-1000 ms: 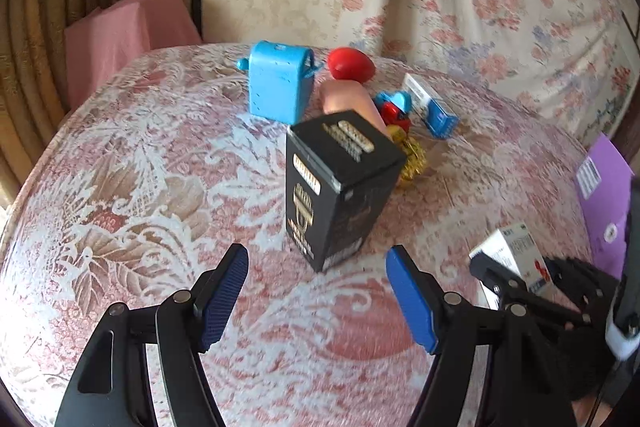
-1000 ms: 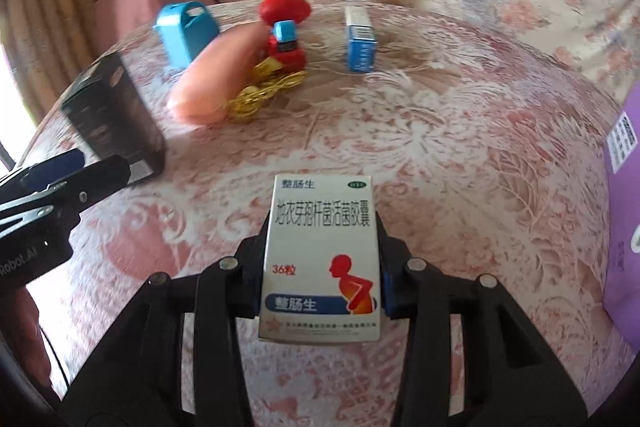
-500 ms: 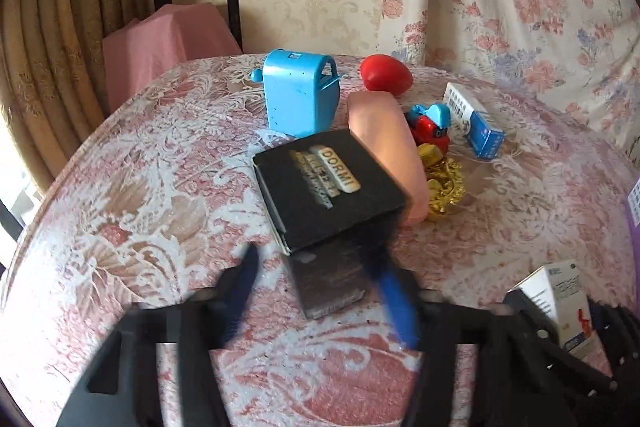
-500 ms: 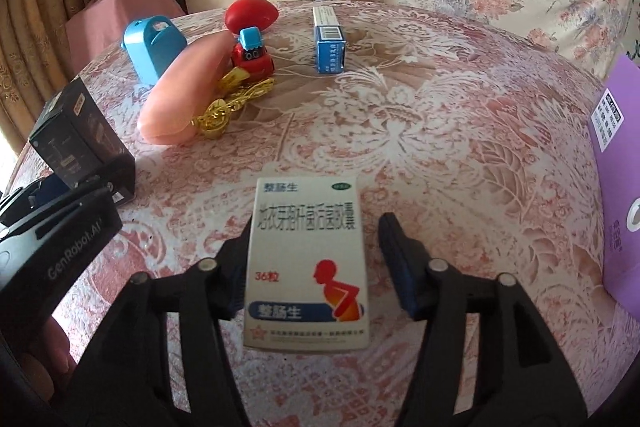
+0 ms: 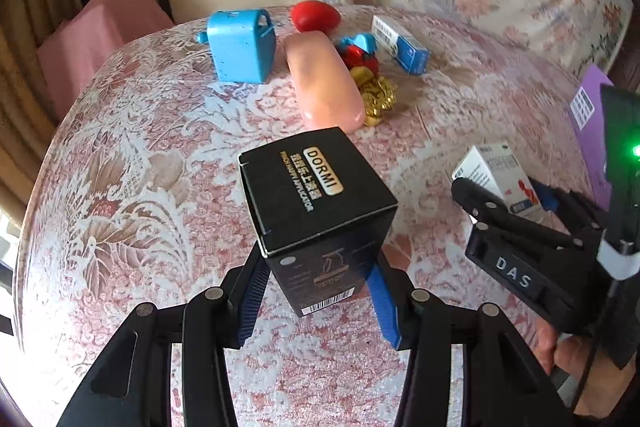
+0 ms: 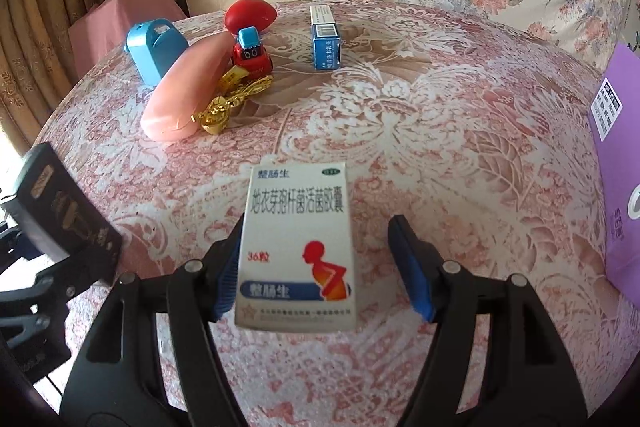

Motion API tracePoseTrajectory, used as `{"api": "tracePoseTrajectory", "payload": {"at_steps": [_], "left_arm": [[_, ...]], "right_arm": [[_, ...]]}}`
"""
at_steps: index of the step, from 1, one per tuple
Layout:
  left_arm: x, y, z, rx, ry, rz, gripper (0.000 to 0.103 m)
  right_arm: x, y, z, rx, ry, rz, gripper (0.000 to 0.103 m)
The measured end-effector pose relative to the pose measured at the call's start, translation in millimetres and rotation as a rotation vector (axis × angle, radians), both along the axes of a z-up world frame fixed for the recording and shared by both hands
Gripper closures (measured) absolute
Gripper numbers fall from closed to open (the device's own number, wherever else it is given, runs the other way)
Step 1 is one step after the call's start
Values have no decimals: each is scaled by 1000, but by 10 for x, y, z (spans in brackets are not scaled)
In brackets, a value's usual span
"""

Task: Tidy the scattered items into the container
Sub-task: 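Lift the white medicine box with the right gripper while the left lifts the black box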

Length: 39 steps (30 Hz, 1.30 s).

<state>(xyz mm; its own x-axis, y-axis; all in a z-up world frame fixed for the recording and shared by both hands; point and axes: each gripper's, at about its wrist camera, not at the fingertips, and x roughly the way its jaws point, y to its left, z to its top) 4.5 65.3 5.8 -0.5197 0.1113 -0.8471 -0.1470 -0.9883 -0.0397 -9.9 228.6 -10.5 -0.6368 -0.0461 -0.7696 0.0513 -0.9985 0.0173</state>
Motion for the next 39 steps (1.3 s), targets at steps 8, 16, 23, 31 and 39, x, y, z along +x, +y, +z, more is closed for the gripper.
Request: {"api": "tracePoseTrajectory", "payload": {"at_steps": [8,16,23,31,39], "left_arm": [[-166,11,-91,31,16,24,50],[-112,-91,-50,72,85,87,42],[-116,24,-100,3,99,108,60],[-25,58,-190,-14,133,139,63],[-9,81,-207,-31,147,140,61]], "right_arm": [[47,95,8,-30,4,-22,27],[54,57,8,-6,5,-18,27],[49,-13,-15,25,-6,-9,26],[47,-61,-18,54,-3,-14,35],[41,-82,-23,54,-4,-18,35]]}}
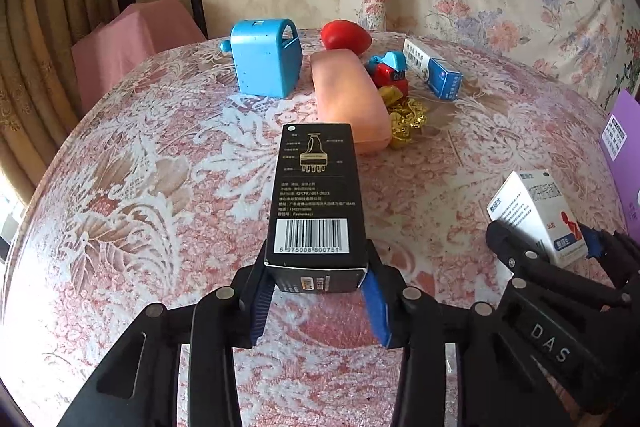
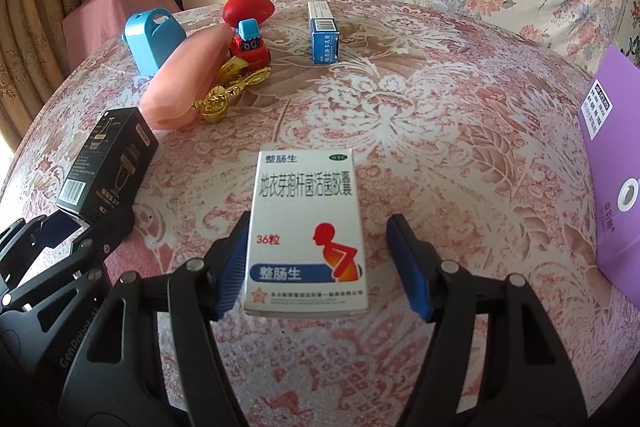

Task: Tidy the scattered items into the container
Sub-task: 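Lift the white medicine box with the right gripper while the left lifts the black box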

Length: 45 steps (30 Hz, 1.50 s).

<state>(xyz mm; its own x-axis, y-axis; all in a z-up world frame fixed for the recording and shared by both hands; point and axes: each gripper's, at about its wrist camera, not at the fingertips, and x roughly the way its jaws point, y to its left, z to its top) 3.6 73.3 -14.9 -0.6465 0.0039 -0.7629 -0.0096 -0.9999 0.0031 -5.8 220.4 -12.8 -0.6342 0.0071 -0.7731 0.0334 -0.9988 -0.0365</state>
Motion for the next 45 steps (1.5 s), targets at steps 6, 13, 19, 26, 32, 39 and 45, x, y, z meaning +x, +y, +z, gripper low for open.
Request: {"api": "tracePoseTrajectory", "payload": {"at_steps": [6,13,19,26,32,39,45], "left_arm": [[6,3,4,-1,1,11,61],[27,49,16,-4,8,-17,64],[132,124,174,-4,42,-48,64],[204,223,295,7,63,-80,64],[252,302,393,16,80,-105,64],[267,370,496,25,97,-127,64],[273,416,561,34,103,-141,64]], "right_arm": [[5,-16,0,-3,0,-2,34],[27,45,24,-14,14,-23,59],[81,117,54,-53,19,-34,59],[240,205,275,-65,62,-53,59],[310,261,390,-69,80,-63,59],[360,330,518,-79,106,-70,59],[379,399,598,-88,118,-77,59]]}}
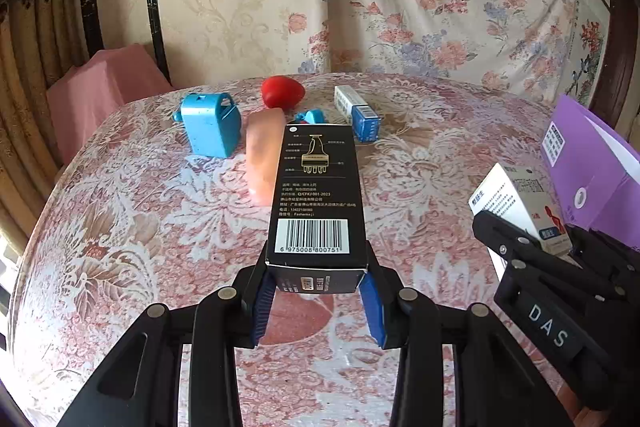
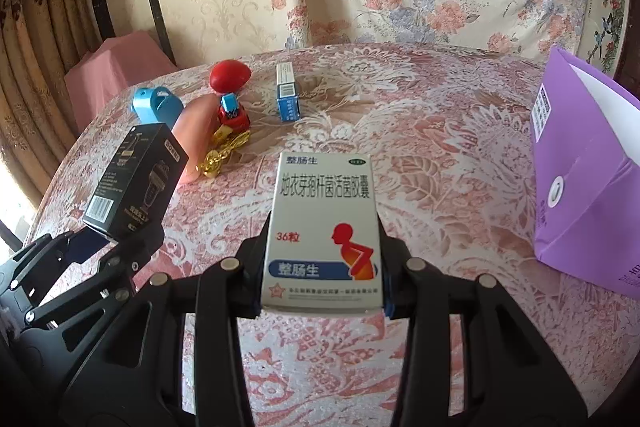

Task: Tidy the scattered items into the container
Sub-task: 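Lift the white medicine box with the right gripper while the left lifts the black box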

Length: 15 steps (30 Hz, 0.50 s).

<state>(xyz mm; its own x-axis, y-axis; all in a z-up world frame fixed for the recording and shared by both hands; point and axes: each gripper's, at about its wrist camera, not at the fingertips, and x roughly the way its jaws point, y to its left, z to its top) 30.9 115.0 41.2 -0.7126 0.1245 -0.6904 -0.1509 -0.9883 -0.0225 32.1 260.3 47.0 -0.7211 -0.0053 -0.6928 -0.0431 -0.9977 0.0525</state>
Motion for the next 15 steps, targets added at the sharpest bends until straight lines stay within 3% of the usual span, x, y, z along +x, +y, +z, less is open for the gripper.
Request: {"api": "tracePoseTrajectory", "payload": {"at_steps": [15], "left_arm": [[1,80,94,3,18,-14,64]], "right_arm": [[31,72,126,15,18,-21,59]]}}
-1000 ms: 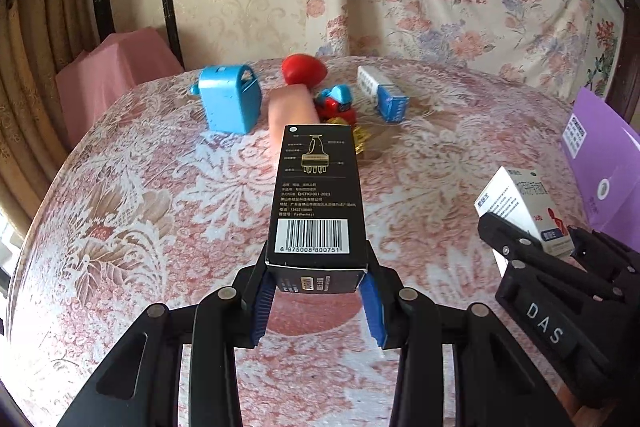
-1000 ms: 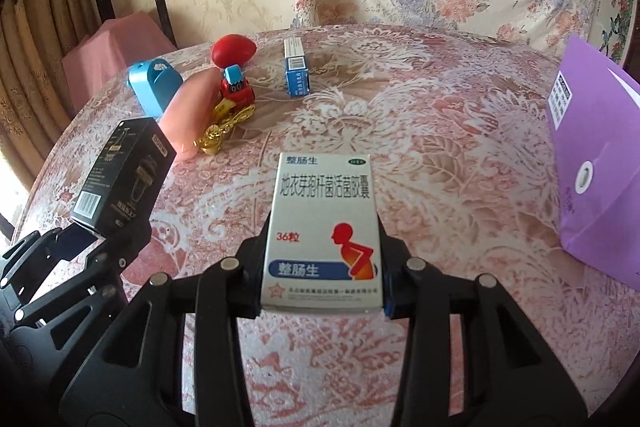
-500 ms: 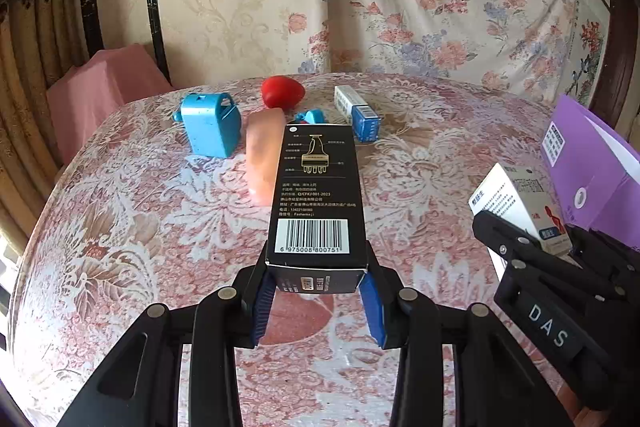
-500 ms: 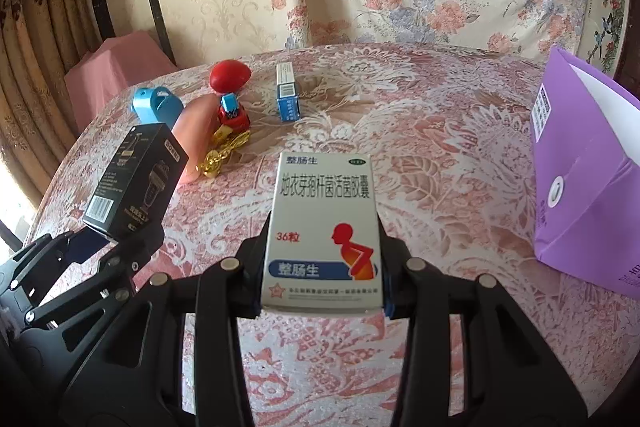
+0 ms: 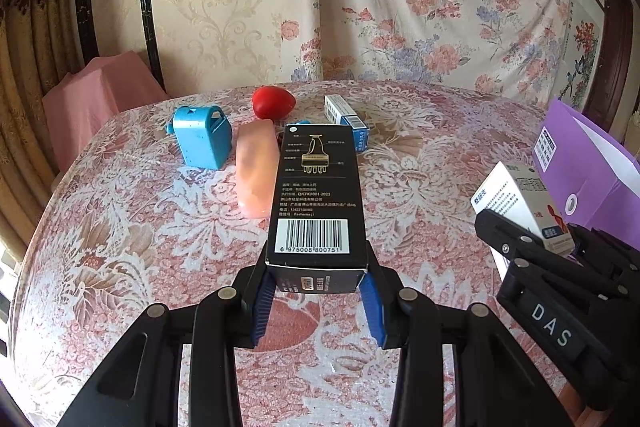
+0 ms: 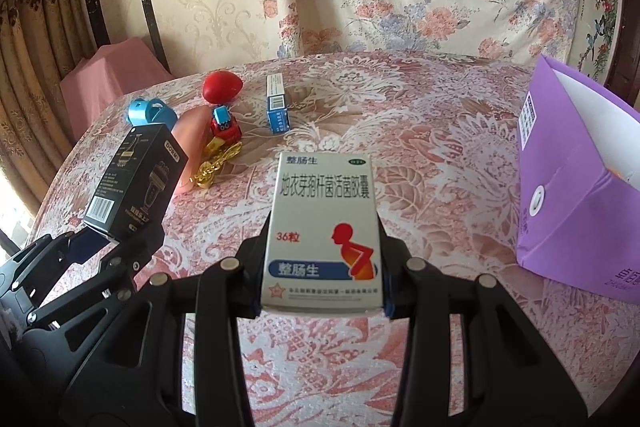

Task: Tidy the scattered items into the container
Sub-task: 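Lift the white medicine box with the right gripper while the left lifts the black box, then lower the medicine box into the purple box with the right gripper while the left lowers the black box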

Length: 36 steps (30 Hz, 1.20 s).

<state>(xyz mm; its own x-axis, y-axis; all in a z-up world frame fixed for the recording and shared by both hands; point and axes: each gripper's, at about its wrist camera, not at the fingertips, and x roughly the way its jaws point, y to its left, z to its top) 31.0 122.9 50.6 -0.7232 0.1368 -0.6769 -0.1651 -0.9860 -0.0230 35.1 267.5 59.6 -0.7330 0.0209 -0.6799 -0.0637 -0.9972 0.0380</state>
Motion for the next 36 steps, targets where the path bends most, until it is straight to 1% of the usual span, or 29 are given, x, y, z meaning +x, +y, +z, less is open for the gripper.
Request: {"api": "tracePoseTrajectory", "payload": {"at_steps": [11,21,27,32,36], "left_arm": [[-14,103,118,1,26,-16,64],[-25,292,255,2,54,-60,64],[-34,512,413,12,85,-113,64],[-41,779,562,14,121,-173,64],[-46,1081,646,17,135,-233,64]], "right_arm": [[44,150,164,-3,35,-28,59],[105,330,343,-8,71,-62,59],[174,573,501,-7,102,-109,59],[240,825,644,-2,130,-153,59],[300,1056,714,-3,142,-192,59]]}}
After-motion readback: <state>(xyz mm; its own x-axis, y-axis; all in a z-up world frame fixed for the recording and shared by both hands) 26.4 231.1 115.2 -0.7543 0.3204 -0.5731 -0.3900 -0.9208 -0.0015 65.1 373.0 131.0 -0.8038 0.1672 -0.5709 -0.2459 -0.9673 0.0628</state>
